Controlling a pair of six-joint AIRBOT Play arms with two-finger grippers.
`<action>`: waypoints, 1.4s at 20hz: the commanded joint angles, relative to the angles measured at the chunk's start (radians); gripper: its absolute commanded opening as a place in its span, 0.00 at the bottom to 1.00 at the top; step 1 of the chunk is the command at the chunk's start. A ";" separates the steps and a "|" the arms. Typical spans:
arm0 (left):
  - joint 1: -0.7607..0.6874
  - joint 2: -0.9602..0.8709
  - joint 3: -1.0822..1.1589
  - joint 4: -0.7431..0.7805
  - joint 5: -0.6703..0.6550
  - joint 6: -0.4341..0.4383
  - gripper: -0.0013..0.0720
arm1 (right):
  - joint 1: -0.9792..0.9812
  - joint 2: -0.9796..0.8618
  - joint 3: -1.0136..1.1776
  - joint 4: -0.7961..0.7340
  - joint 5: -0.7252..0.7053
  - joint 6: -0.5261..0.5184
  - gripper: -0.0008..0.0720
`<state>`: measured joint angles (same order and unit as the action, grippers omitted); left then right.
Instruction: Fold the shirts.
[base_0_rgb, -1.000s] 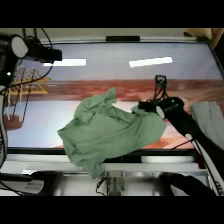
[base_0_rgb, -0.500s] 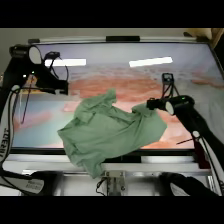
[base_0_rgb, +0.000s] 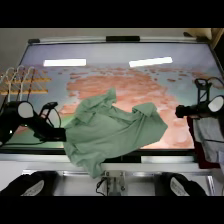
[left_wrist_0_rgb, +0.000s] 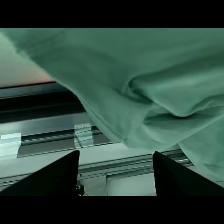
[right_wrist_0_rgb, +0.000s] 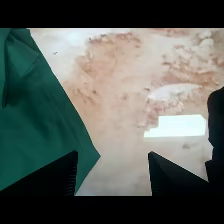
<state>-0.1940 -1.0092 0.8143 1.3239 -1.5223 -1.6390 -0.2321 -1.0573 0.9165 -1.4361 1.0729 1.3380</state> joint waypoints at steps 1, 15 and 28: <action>0.000 0.123 -0.187 -0.027 0.049 -0.013 0.78 | -0.051 0.006 0.000 0.127 0.040 -0.065 0.77; 0.000 -0.062 -0.329 -0.172 0.285 0.083 0.50 | -0.053 -0.047 -0.012 0.122 0.185 -0.107 0.89; 0.000 0.003 -0.327 -0.168 0.282 0.084 0.06 | -0.051 -0.348 -0.096 0.258 0.092 -0.112 0.89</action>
<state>-0.1940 -1.0363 0.4877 1.1545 -1.2411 -1.5562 -0.2852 -1.3708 0.8257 -1.1767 1.2098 1.2274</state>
